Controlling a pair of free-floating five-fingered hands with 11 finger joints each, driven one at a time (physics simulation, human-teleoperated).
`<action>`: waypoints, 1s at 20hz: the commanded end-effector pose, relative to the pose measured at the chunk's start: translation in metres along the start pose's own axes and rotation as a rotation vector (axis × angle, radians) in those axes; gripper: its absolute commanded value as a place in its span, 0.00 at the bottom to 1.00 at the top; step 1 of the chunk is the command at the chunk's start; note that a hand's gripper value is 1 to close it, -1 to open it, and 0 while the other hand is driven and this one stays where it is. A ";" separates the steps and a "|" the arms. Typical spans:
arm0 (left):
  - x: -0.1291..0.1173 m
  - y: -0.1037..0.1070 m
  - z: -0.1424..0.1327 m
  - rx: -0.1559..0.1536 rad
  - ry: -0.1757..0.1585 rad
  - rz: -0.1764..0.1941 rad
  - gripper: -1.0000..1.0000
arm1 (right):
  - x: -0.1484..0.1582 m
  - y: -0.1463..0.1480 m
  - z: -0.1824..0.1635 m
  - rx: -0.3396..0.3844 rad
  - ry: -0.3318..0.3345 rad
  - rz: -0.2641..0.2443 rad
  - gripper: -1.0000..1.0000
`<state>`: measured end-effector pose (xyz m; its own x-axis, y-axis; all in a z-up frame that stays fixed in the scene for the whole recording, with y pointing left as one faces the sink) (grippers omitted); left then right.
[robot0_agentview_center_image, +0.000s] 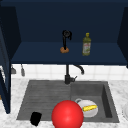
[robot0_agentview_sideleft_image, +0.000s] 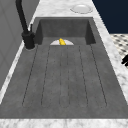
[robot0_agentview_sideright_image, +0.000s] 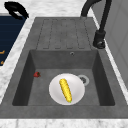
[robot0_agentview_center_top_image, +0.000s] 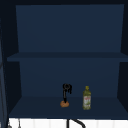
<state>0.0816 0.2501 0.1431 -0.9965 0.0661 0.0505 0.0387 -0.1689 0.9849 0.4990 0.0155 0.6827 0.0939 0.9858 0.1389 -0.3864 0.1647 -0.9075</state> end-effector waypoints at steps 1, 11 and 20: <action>0.000 0.000 0.000 0.000 0.000 0.000 0.50 | -0.001 -0.023 0.014 0.002 -0.020 0.056 0.00; 0.000 0.000 0.000 0.000 0.000 0.000 0.50 | -0.013 -0.074 0.067 -0.001 -0.023 0.078 0.00; 0.000 0.000 0.000 0.000 0.000 0.000 0.50 | -0.043 -0.108 0.086 0.012 -0.047 0.062 0.00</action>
<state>0.0816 0.2501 0.1431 -0.9965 0.0661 0.0505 0.0387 -0.1689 0.9849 0.4579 -0.0274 0.8022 0.0558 0.9895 0.1330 -0.3885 0.1442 -0.9101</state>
